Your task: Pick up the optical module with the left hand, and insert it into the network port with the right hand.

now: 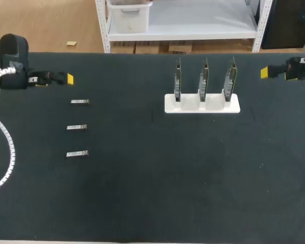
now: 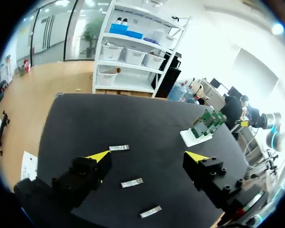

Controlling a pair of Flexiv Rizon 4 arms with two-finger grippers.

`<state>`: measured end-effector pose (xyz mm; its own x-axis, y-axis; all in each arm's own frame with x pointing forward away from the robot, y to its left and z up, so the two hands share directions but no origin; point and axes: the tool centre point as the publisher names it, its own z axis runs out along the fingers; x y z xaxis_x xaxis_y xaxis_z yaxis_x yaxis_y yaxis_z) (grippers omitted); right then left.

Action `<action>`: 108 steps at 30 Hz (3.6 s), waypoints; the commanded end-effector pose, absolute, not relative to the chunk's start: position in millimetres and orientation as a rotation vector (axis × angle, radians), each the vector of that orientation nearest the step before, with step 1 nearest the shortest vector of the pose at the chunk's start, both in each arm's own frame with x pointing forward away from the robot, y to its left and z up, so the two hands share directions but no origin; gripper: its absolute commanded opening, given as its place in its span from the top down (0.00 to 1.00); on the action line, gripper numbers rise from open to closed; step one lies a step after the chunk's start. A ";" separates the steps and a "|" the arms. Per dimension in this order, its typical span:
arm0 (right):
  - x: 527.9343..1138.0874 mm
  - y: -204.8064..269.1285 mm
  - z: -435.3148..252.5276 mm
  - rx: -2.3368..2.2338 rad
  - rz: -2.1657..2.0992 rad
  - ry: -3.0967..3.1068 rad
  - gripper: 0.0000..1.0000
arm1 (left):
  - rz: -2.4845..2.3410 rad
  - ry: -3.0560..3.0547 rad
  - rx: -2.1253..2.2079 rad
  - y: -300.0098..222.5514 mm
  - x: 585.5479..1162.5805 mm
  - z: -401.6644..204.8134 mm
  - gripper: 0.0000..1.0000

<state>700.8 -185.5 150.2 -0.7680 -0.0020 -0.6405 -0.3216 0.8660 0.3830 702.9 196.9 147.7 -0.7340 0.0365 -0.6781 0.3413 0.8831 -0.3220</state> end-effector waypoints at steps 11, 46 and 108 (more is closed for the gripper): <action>699.9 -185.0 150.4 -0.231 0.633 2.376 0.00 | -0.218 2.428 0.443 195.9 774.9 134.5 0.00; 699.9 -185.0 150.4 -0.231 0.633 2.376 0.00 | -0.263 2.347 1.776 191.4 780.3 50.3 0.00; 699.9 -185.0 150.4 -0.231 0.633 2.376 0.00 | -0.001 2.442 1.804 224.4 792.5 -29.2 1.00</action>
